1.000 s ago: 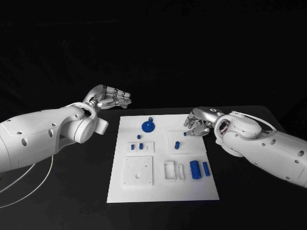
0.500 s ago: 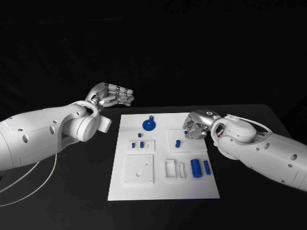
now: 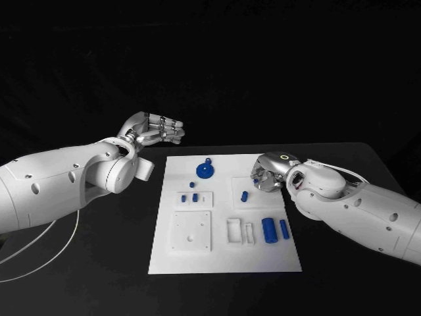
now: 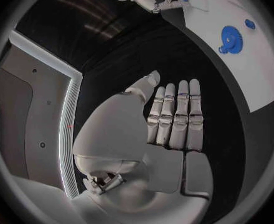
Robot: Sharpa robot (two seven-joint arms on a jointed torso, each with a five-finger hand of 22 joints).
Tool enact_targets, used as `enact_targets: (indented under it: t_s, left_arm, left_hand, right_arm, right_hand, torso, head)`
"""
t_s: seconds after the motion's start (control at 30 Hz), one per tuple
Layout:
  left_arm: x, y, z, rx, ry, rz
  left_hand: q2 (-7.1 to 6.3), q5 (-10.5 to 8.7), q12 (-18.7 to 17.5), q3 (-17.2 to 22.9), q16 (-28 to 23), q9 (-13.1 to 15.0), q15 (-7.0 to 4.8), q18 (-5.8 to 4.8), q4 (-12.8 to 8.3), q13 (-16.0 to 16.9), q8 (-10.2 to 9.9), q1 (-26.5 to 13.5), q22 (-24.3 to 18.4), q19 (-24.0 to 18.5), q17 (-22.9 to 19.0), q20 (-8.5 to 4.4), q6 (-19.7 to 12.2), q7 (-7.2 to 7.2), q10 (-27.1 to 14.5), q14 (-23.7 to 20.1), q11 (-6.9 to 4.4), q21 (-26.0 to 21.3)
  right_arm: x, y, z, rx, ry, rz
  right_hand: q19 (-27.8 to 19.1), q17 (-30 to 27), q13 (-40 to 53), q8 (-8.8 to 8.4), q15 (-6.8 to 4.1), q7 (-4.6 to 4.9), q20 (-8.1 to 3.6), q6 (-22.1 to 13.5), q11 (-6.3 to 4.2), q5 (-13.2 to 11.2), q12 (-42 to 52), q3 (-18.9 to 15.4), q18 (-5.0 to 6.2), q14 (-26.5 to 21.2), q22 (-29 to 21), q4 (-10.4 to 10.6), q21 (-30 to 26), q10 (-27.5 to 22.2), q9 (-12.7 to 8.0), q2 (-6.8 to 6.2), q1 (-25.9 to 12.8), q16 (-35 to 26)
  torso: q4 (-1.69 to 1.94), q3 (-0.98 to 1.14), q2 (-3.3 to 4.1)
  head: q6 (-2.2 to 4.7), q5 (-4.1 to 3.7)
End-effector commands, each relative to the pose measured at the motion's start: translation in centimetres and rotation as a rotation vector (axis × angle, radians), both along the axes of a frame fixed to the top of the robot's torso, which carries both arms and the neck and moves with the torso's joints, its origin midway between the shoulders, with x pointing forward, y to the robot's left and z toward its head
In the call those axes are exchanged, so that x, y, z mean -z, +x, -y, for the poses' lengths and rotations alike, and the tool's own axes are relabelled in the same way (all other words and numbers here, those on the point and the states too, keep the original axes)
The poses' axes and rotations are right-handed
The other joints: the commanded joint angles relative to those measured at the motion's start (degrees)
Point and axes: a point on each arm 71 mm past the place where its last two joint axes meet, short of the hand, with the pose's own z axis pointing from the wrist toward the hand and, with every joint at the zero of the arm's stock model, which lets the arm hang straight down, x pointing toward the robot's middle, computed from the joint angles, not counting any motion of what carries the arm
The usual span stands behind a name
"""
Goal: Assemble the parts on the task board
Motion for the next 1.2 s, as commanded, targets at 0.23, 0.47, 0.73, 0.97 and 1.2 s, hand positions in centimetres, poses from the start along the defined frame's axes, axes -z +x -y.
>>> enact_targets:
  t_s: [0.23, 0.47, 0.73, 0.97, 1.2]
  left_arm:
    - [-0.3, 0.1, 0.1, -0.004, -0.022, 0.01]
    - [-0.2, 0.2, 0.2, -0.007, -0.024, 0.008]
    - [-0.2, 0.3, 0.1, -0.01, -0.023, 0.006]
    - [-0.2, 0.4, -0.3, -0.018, -0.02, 0.005]
    - [-0.1, 0.9, -1.0, -0.037, -0.012, 0.009]
  left_hand:
    - [0.19, 0.24, 0.2, -0.5, -0.2, 0.0, -0.16, 0.64, -0.2, -0.1, -0.2, 0.6, 0.0, 0.8, 0.0, 0.01, -0.2, 0.46, -1.1, 0.8, 0.31, 0.4]
    - [0.36, 0.26, 0.2, -0.7, -0.3, 0.0, -0.16, 0.67, -0.1, -0.1, -0.2, 0.7, 0.2, 0.8, 0.0, 0.01, -0.2, 0.47, -1.1, 0.9, 0.31, 0.4]
    - [0.36, 0.26, 0.2, -0.7, -0.3, 0.0, -0.16, 0.67, -0.1, -0.1, -0.2, 0.7, 0.2, 0.8, 0.0, 0.01, -0.2, 0.47, -1.1, 0.9, 0.31, 0.4]
    - [0.47, 0.25, 0.2, -0.8, -0.3, 0.0, -0.17, 0.7, -0.2, -0.1, -0.2, 0.9, 0.4, 0.8, 0.0, 0.0, -0.2, 0.46, -1.1, 0.8, 0.31, 0.5]
    - [0.47, 0.25, 0.2, -0.8, -0.3, 0.0, -0.17, 0.7, -0.2, -0.1, -0.2, 0.9, 0.4, 0.8, 0.0, 0.0, -0.2, 0.46, -1.1, 0.8, 0.31, 0.5]
  right_arm:
    - [0.7, -0.1, 0.0, 0.013, -0.036, 0.0]
    - [0.9, -0.2, -0.2, 0.023, -0.045, -0.006]
    - [0.8, -0.3, -0.5, 0.03, -0.044, 0.01]
    - [0.6, -0.2, -0.4, 0.05, -0.03, 0.04]
    - [0.3, -0.3, 0.0, 0.059, -0.012, 0.053]
  right_hand:
    - [0.7, -0.5, 0.4, 0.26, -1.49, -0.65, -1.08, 3.1, -1.4, -2.7, -0.1, 1.7, -0.77, 0.3, 1.9, 0.0, 1.1, 4.0, 0.3, 2.06, 1.0, 0.9]
    - [0.8, -1.6, 0.4, 0.16, -1.88, -1.08, -1.62, 4.5, -1.83, -3.1, -0.2, 1.4, -1.39, 0.3, 3.0, 0.2, 0.8, 5.0, 0.5, 2.55, 0.2, 1.2]
    - [0.9, -2.4, 0.6, 0.18, -2.05, -1.23, -1.8, 5.7, -2.01, -1.2, -0.2, 3.7, -1.5, 0.1, 4.3, -1.2, 0.4, 6.2, 0.7, 3.06, 0.2, 1.7]
    - [1.1, -3.2, 0.6, 0.18, -2.31, -1.45, -2.05, 6.5, -2.21, -0.6, -0.2, 4.5, -1.54, 0.0, 5.8, -1.8, 0.2, 6.9, 0.9, 3.06, -0.4, 2.1]
    - [1.3, -3.8, 0.5, 0.16, -2.39, -1.52, -2.15, 6.7, -2.25, -2.5, -0.2, 5.5, -1.59, -0.1, 6.8, -2.1, -0.4, 7.2, 1.0, 3.32, -0.5, 2.3]
  torso:
    - [-0.06, -0.02, -0.07]
    - [-0.08, 0.02, -0.05]
    - [-0.11, 0.04, -0.08]
    - [-0.1, 0.01, -0.08]
    - [-0.06, 0.02, -0.13]
  head:
    - [0.15, 0.25]
    - [-0.13, 0.29]
    - [-0.14, 0.27]
    - [-0.03, 0.18]
    - [-0.08, 0.25]
